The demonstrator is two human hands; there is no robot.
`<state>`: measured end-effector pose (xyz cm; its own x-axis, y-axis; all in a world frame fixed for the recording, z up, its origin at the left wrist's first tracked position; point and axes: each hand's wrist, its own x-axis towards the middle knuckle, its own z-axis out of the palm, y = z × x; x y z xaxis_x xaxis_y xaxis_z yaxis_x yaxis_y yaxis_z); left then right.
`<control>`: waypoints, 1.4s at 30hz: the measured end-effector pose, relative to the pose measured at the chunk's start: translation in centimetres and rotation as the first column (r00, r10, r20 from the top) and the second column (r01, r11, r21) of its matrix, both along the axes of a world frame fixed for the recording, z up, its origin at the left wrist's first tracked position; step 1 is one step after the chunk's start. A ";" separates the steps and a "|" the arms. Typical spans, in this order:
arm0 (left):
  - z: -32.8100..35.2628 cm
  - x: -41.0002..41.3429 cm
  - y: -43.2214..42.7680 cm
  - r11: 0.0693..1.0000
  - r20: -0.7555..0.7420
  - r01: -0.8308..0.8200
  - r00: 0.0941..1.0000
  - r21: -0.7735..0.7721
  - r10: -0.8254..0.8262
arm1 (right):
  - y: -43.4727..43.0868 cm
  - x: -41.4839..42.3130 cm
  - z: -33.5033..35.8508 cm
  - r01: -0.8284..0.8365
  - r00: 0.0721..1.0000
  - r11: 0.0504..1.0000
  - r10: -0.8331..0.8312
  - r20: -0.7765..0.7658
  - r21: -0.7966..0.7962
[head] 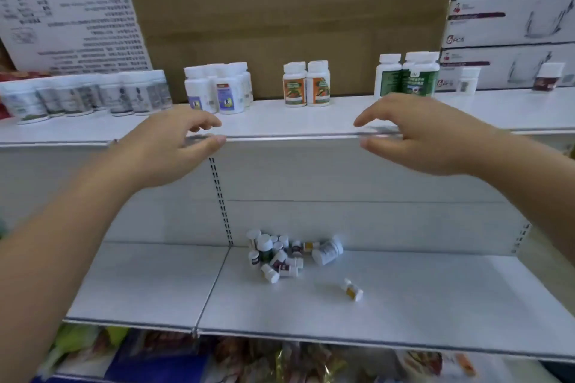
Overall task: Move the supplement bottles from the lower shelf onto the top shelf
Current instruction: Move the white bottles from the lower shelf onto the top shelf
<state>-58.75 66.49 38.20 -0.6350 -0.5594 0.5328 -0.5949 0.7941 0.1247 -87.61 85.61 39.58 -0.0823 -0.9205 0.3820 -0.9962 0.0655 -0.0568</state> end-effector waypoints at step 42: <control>-40.8 -8.0 -16.2 0.566 -0.274 0.056 0.911 0.822 0.308 | -23.2 7.7 -42.6 0.162 0.678 0.976 -0.220 0.701 0.149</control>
<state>-66.70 50.32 -2.59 -0.3925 -0.9195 -0.0200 -0.4463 0.1714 0.8783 -79.92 62.36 -3.05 -0.4784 -0.8753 0.0712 -0.6243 0.2820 -0.7285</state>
